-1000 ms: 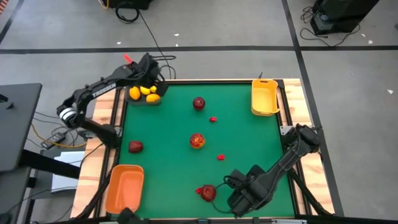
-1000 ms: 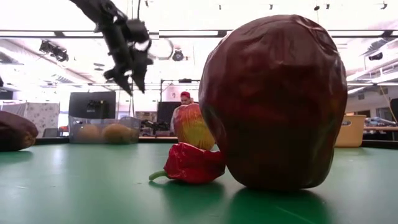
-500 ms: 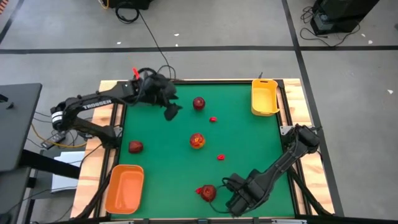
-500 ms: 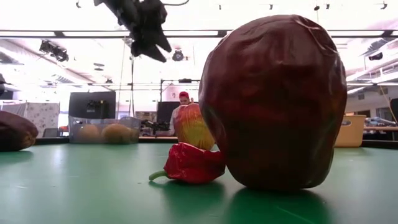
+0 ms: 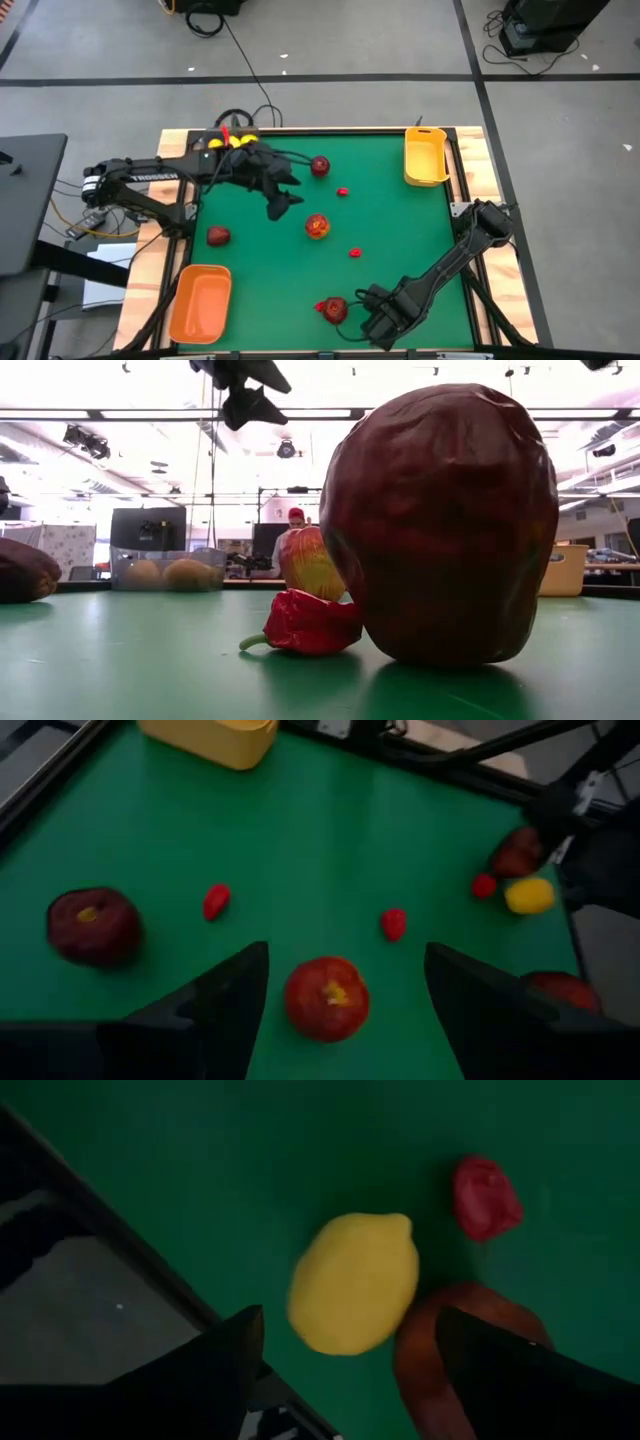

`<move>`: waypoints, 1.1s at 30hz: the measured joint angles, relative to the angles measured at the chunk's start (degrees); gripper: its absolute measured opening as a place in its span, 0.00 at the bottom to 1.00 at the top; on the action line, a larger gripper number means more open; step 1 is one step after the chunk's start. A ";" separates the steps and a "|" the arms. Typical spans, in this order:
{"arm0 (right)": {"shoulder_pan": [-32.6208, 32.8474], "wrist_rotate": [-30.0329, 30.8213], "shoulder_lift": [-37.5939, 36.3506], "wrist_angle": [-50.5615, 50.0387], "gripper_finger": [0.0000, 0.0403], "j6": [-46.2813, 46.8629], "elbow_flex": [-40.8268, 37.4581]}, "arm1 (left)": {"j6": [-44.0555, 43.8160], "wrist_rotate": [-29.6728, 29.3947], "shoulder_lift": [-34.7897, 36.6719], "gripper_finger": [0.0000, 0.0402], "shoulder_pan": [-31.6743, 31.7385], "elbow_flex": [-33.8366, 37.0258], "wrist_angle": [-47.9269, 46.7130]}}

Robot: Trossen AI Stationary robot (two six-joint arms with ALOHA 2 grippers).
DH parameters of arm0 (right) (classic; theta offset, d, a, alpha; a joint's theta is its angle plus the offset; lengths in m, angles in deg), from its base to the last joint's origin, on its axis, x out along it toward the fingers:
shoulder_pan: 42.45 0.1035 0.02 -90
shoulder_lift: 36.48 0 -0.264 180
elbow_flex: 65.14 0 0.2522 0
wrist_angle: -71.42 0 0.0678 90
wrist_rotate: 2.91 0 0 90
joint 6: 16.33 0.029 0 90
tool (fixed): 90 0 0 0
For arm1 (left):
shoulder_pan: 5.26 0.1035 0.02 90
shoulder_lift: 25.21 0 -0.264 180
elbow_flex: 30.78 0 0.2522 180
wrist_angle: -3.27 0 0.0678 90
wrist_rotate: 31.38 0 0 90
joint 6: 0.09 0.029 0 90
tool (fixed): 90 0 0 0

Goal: Sort produce into baskets
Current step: Put the lemon into the gray transparent bin

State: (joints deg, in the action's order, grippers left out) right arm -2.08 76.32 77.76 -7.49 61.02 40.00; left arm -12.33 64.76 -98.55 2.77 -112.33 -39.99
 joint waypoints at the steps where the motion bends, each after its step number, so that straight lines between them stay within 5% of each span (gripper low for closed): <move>1: -0.05 -0.35 0.00 -0.07 0.75 -0.06 -0.73 | -0.12 -0.18 0.00 0.68 -0.43 0.00 0.36; 17: -0.05 -1.08 0.04 10.07 0.70 1.28 -8.36 | -3.05 -0.73 -0.04 0.68 -1.83 0.00 2.76; 23: -0.08 -0.35 0.04 11.03 0.59 3.17 -8.77 | -3.07 -0.95 -0.04 0.68 -1.83 0.00 3.14; 33: -1.58 14.75 0.03 13.71 0.52 4.20 -2.34 | -3.83 -0.45 -0.04 0.70 -1.83 0.04 3.81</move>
State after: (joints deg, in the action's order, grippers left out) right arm -3.67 91.07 77.78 6.22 65.22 37.66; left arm -16.16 64.32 -98.59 0.94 -112.29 -36.18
